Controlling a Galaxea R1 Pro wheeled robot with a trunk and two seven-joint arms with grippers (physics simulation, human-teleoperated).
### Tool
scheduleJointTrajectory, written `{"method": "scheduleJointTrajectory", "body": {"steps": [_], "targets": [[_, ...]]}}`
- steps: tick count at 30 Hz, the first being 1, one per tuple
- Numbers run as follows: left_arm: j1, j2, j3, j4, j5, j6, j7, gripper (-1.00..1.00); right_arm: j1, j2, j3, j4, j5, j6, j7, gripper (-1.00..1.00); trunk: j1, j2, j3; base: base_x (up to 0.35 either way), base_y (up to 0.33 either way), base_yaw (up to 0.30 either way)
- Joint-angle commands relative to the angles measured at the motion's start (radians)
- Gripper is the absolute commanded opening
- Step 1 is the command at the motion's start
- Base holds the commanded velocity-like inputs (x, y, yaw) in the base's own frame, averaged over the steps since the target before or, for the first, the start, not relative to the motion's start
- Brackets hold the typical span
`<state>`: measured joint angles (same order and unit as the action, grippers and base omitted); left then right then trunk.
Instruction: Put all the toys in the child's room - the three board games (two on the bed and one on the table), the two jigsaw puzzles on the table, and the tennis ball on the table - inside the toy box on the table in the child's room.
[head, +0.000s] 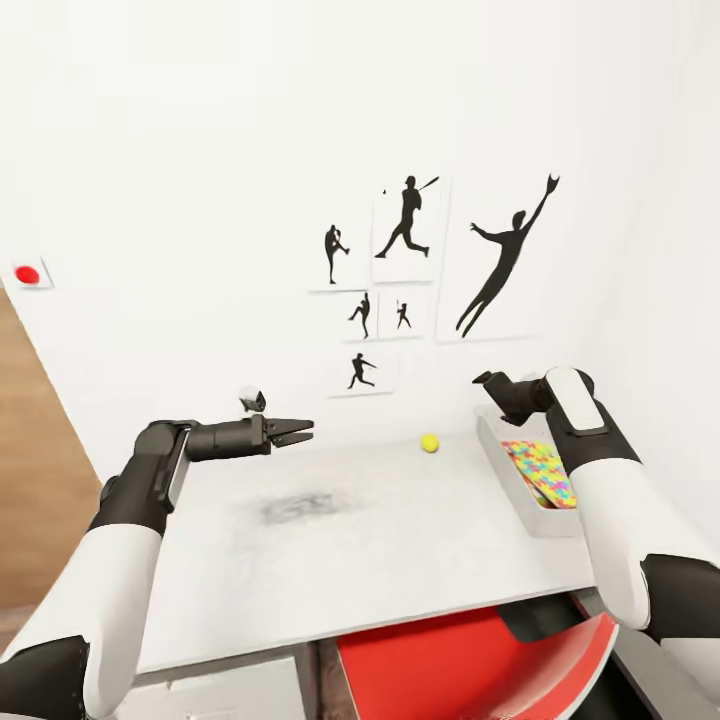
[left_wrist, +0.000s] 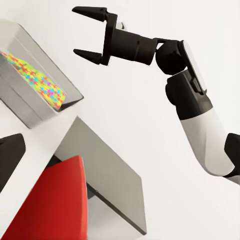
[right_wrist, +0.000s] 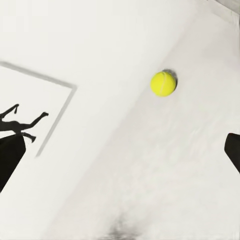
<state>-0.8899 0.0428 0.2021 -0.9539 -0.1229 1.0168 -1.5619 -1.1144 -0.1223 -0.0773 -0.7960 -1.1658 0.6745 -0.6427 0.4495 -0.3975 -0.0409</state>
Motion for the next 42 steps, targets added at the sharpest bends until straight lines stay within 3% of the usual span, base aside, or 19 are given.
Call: {"method": "scheduleJointTrajectory", "body": {"steps": [1,16,42], "targets": [[-0.001,-0.001,0.002,0.000,-0.011,0.010,-0.009,1.00,-0.001,0.000,-0.001,-0.002,-0.009,0.002,-0.009,1.00,0.000,-0.002,-0.003,-0.132,0.092,0.288],[-0.001,0.000,0.003,0.000,-0.011,0.008,-0.009,1.00,-0.001,0.003,0.001,-0.002,-0.009,0.002,-0.011,1.00,0.000,-0.002,-0.003,-0.107,0.079,0.262],[-0.001,0.000,0.003,0.000,-0.011,0.008,-0.009,1.00,-0.001,0.000,0.001,-0.002,-0.005,0.002,-0.009,1.00,0.000,-0.002,-0.003,-0.004,0.003,0.015]]}}
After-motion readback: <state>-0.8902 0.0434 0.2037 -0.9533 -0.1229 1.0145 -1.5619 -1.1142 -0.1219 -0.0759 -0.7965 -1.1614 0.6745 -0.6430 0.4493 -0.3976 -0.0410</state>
